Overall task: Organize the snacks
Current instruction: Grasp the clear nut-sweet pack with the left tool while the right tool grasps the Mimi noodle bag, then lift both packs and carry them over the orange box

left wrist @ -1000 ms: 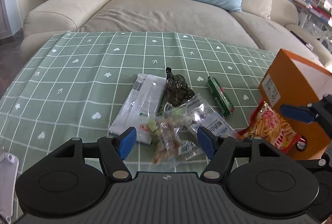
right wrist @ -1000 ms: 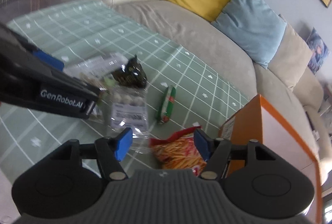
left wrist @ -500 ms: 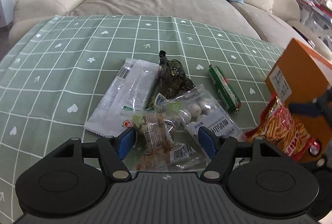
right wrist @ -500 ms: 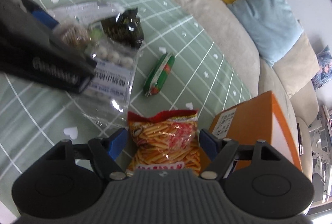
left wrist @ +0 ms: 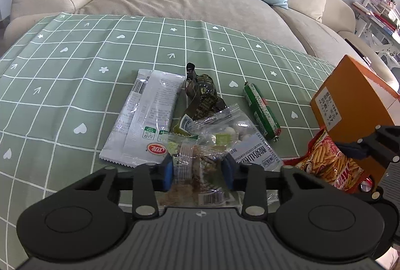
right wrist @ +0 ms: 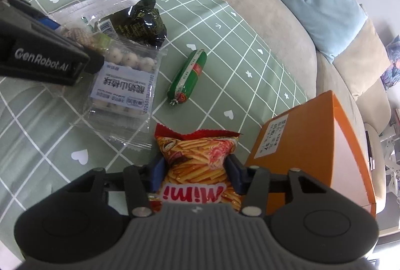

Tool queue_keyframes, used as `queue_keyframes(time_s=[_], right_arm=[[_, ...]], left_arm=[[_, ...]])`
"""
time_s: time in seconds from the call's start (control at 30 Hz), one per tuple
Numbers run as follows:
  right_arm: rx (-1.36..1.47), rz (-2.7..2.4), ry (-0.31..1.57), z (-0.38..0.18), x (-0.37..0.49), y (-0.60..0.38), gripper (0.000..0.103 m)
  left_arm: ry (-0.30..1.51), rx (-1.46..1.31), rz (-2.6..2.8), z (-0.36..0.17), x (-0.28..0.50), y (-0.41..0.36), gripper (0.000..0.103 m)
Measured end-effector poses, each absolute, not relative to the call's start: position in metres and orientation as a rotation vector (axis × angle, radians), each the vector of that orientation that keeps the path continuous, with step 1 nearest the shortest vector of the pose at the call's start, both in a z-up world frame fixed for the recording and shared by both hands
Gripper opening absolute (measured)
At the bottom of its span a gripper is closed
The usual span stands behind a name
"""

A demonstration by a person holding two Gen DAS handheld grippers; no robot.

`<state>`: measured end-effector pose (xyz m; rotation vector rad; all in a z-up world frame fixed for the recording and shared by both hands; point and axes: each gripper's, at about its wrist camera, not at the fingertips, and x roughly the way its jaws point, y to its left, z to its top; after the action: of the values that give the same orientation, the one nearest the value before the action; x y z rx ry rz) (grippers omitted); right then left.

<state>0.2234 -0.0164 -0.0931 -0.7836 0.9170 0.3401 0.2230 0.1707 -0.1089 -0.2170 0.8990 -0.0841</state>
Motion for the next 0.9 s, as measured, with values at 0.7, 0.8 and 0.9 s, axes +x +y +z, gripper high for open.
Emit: queue_keyframes(time_s=[0.7,0.8,0.9], right_arm=[[-0.601,0.424,0.813,-0.029,0.183,-0.041,0.041],[-0.531,0.445,0.794,-0.013,0.176,-0.052,0.041],[-0.490,0.450,0.758,0.003,0.167,-0.063,0.041]], left_arm=[[0.812,-0.155,-0.012,-0.086,0.177,0.165,0.039],[0.782,-0.152,0.006,-0.073,0.165,0.162,0.039],[0.762,-0.175,0.018,-0.060,0.153,0.159,0.039]])
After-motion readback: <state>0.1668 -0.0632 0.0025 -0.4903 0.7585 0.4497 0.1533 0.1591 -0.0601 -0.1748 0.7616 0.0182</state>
